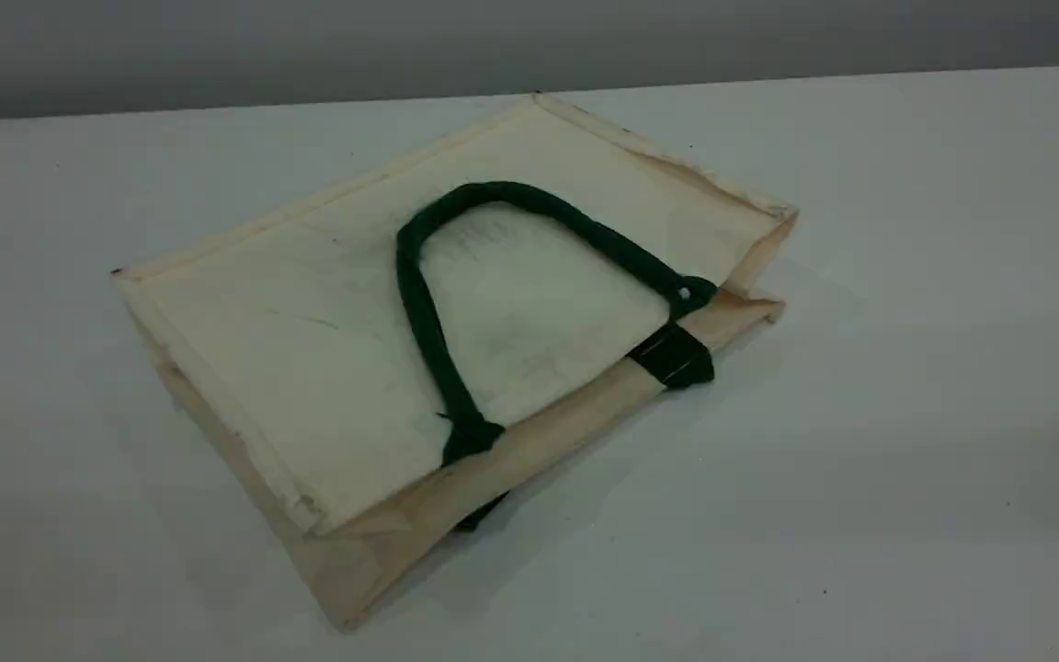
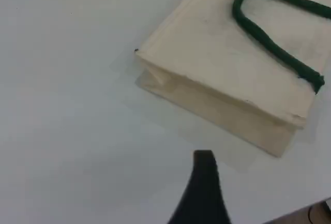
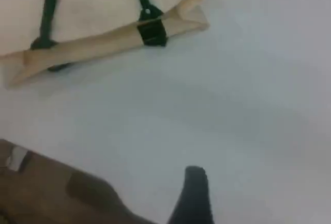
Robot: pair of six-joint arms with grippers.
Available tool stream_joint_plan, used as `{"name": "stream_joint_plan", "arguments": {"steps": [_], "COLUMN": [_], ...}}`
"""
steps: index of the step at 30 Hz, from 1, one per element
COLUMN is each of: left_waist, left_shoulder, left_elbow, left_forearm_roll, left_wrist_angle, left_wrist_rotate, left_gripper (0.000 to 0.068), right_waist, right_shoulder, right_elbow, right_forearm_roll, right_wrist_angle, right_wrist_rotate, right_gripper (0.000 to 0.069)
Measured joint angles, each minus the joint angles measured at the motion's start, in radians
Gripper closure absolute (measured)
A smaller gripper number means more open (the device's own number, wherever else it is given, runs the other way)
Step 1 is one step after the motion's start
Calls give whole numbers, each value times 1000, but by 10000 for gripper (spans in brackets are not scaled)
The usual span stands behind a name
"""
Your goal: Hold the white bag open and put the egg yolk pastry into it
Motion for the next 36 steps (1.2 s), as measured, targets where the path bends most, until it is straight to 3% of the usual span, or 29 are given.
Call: {"name": "stream_joint_plan", "arguments": {"steps": [10, 20, 36], "left_waist": [15, 192, 202], "left_shoulder": [0, 0, 0], "left_elbow": [0, 0, 0], "left_forearm_roll": [0, -2, 0], "left_wrist_angle": [0, -1, -1], "left_wrist_rotate": [0, 0, 1], "left_gripper": [134, 134, 134], "right_waist": [-8, -279, -289], "right_shoulder": [-23, -225, -290], "right_elbow": [0, -1, -1], "right_forearm_roll": [27, 37, 43], "right_wrist_angle": [4, 6, 4], "right_wrist_rotate": [0, 0, 0], "right_gripper": [125, 125, 125]}}
